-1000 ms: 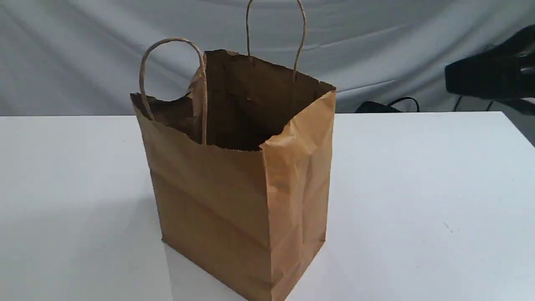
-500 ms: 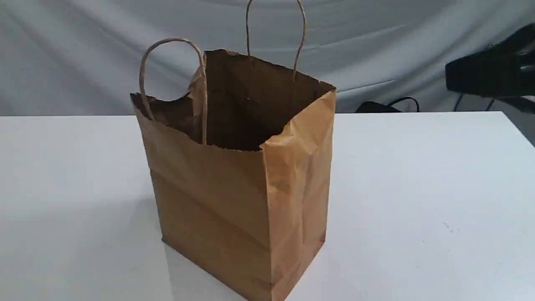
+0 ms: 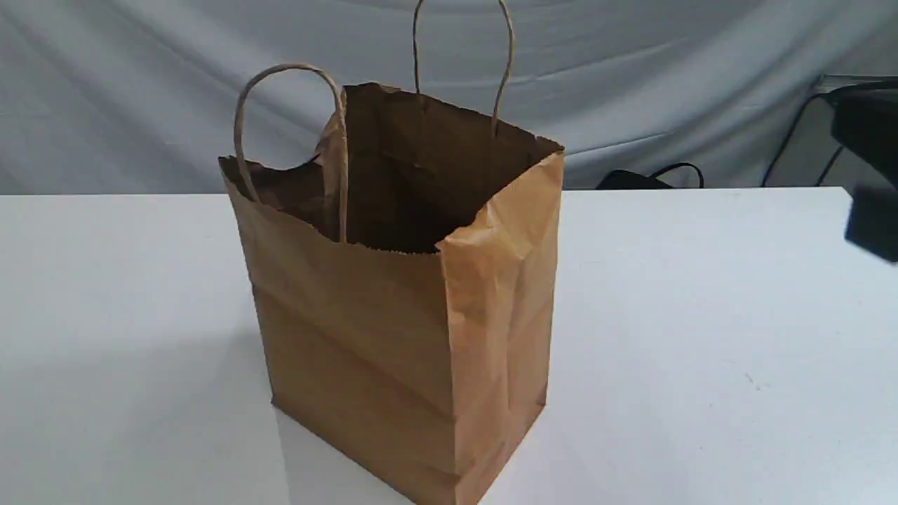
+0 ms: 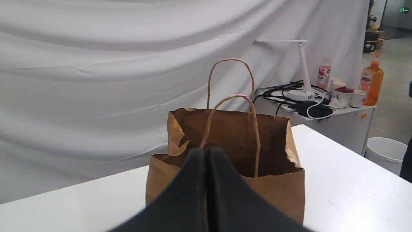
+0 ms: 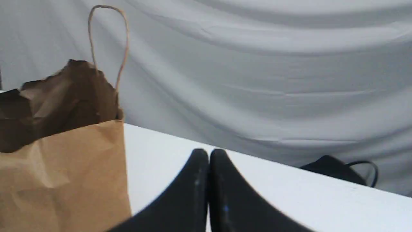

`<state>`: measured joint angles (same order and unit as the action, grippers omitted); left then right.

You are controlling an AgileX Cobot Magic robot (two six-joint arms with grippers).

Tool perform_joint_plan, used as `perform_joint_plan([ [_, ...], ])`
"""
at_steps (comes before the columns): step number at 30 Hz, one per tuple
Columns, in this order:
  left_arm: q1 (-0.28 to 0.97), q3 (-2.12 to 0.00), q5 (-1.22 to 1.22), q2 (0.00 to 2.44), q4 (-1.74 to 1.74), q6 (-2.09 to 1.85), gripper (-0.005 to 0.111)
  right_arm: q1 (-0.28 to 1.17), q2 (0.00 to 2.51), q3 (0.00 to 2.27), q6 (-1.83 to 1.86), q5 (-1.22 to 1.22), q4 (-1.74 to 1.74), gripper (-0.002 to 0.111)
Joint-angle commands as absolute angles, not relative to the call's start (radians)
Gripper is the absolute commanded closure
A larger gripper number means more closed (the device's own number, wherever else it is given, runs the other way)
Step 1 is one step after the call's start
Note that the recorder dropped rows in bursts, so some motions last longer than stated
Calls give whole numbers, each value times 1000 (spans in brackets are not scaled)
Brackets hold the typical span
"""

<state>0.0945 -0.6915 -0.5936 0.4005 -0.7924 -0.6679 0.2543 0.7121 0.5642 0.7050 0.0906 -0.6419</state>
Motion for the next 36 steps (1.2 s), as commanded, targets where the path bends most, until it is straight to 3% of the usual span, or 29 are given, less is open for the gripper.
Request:
perform_joint_plan([
  [1, 92, -685, -592, 395, -801, -665, 107, 209, 594, 458, 733, -13, -651, 108],
  [10, 92, -685, -592, 395, -801, -667, 107, 10, 294, 241, 726, -25, -687, 108],
  [19, 92, -685, -592, 395, -801, -664, 107, -60, 13, 77, 726, -26, -744, 108],
  [36, 92, -685, -605, 395, -797, -667, 107, -60, 0, 35, 726, 0, -823, 108],
])
